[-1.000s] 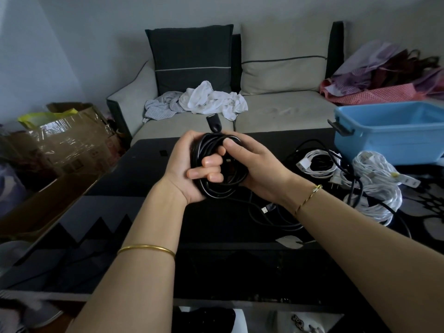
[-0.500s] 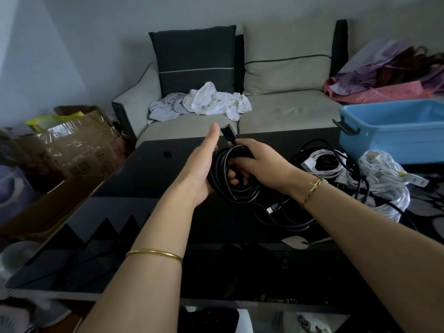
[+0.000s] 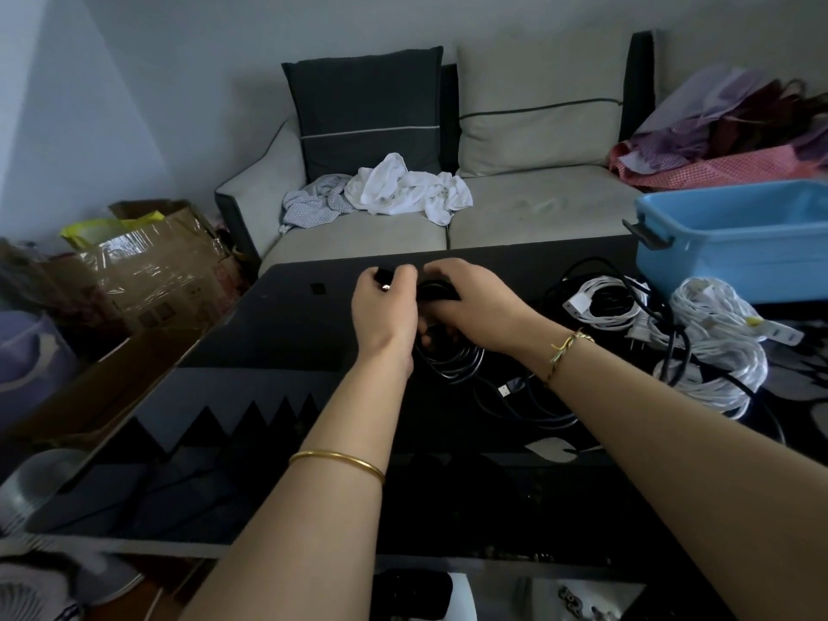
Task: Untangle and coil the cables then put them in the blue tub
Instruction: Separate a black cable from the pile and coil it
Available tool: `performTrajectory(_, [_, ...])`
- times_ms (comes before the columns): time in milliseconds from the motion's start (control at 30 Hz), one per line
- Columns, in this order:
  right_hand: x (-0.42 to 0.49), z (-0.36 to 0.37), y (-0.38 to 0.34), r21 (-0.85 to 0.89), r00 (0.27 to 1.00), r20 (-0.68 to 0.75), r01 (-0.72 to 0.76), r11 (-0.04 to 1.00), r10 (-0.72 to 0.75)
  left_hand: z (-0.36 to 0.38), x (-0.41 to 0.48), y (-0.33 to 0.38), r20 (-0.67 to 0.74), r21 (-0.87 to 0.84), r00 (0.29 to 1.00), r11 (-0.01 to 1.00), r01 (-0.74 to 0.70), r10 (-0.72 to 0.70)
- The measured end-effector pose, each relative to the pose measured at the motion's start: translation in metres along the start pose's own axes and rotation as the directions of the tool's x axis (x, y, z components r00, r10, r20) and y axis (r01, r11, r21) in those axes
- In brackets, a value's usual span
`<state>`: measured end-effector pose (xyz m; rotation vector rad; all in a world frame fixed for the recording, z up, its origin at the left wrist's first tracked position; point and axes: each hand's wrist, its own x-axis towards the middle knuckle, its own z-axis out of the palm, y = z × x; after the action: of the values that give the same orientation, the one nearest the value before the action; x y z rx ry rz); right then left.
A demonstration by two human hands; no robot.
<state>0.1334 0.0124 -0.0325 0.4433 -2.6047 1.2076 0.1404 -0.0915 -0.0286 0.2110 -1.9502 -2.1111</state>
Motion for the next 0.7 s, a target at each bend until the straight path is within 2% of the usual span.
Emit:
performTrajectory(67, [-0.005,-0.004,-0.001,0.223,0.994,-0.027,-0.097,0.97,0.106,0.003,0.001,0.002,-0.045,-0.079,0.999,0.997,-0.012,0.009])
performTrajectory(100, [-0.009,-0.006,-0.001,0.374,0.987,0.008,-0.151,0.915,0.159,0.004,0.0,0.004,-0.07,-0.123,0.998,0.992,-0.014,0.006])
performTrajectory(167, [-0.017,-0.004,-0.003,0.628,0.951,0.157,-0.304,0.717,0.267,0.005,0.001,0.006,-0.132,-0.217,0.991,0.976,-0.011,-0.018])
performTrajectory(233, [-0.024,0.003,-0.005,0.728,0.898,0.288,-0.431,0.533,0.332,0.005,0.005,0.008,-0.18,-0.316,0.982,0.949,-0.009,-0.05])
performTrajectory(300, [-0.024,0.013,-0.01,0.819,0.907,0.246,-0.383,0.427,0.342,0.006,0.007,0.01,-0.185,-0.39,0.981,0.921,-0.013,-0.065])
performTrajectory(333, [-0.022,0.016,-0.012,0.846,0.922,0.173,-0.319,0.427,0.347,0.006,0.008,0.01,-0.169,-0.42,0.983,0.907,-0.001,-0.077])
performTrajectory(367, [-0.019,0.018,-0.013,0.839,0.929,0.085,-0.262,0.476,0.361,0.007,0.007,0.011,-0.139,-0.452,0.985,0.892,0.034,-0.108])
performTrajectory(433, [-0.012,0.016,-0.012,0.72,0.926,-0.067,-0.213,0.66,0.372,0.006,0.006,0.012,-0.034,-0.515,0.972,0.838,0.183,-0.232])
performTrajectory(500, [-0.009,0.009,-0.007,0.566,0.931,-0.143,-0.201,0.8,0.335,0.001,0.005,0.01,0.146,-0.577,0.926,0.73,0.366,-0.348])
performTrajectory(600, [-0.01,-0.006,-0.003,0.359,0.957,-0.148,-0.183,0.915,0.25,-0.012,0.002,0.007,0.34,-0.555,0.838,0.629,0.545,-0.426])
performTrajectory(700, [-0.01,-0.019,-0.003,0.159,0.98,-0.078,-0.168,0.973,0.182,-0.023,0.001,0.004,0.381,-0.493,0.8,0.63,0.6,-0.464])
